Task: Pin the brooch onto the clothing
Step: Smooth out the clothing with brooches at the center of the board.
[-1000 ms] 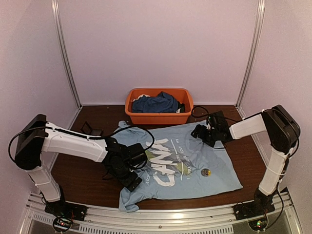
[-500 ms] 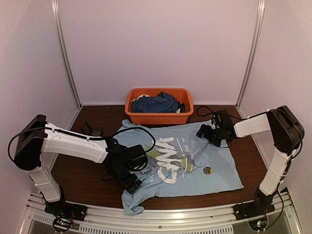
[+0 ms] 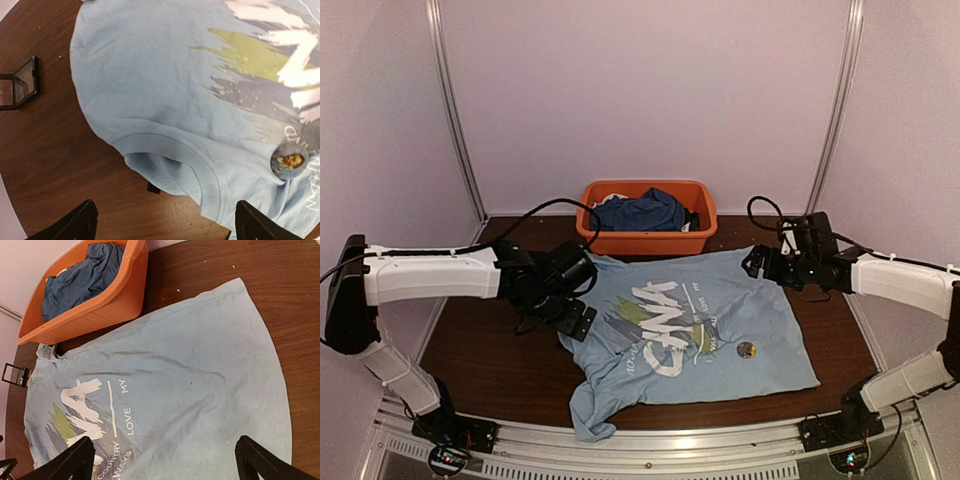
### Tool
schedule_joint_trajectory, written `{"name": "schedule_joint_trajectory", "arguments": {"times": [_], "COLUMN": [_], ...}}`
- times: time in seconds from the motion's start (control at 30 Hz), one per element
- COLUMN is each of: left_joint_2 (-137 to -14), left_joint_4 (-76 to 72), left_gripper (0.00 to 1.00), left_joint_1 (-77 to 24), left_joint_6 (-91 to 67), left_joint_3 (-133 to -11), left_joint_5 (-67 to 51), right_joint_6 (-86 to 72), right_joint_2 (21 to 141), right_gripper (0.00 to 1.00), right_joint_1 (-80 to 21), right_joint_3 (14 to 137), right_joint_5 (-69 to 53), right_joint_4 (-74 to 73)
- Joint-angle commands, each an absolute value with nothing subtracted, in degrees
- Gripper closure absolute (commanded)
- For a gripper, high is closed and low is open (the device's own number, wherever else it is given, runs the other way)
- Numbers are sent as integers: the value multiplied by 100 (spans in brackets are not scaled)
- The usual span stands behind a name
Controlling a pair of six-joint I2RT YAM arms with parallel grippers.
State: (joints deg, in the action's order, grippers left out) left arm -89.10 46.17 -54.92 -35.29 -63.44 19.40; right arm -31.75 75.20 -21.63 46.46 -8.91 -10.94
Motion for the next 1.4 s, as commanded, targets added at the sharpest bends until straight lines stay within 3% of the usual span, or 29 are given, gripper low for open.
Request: {"name": "schedule_joint_trajectory", "arguments": {"times": [0.0, 0.57, 1.37], "left_joint_2": [-8516, -8340, -8095], "left_joint_4": [3874, 3504, 3023], "left_gripper": [2, 2, 2], "left_joint_1": [-5095, -5040, -5045], "left_joint_6": [-3865, -3889, -3823], "left_joint_3": [-6128, -5975, -5607], "left_joint_5": [2106, 2672, 2748], "right_joint_6": [-2997, -2844, -2931], "right_joint_2": [7030, 6557, 6293], "right_gripper": [0, 0, 0], "right_joint_1": [-2231, -2213, -2109], "right_joint_3": [4134, 3749, 3594], "right_joint_5": [-519, -28, -403], "right_joint_4": [-1541, -1934, -2143]}}
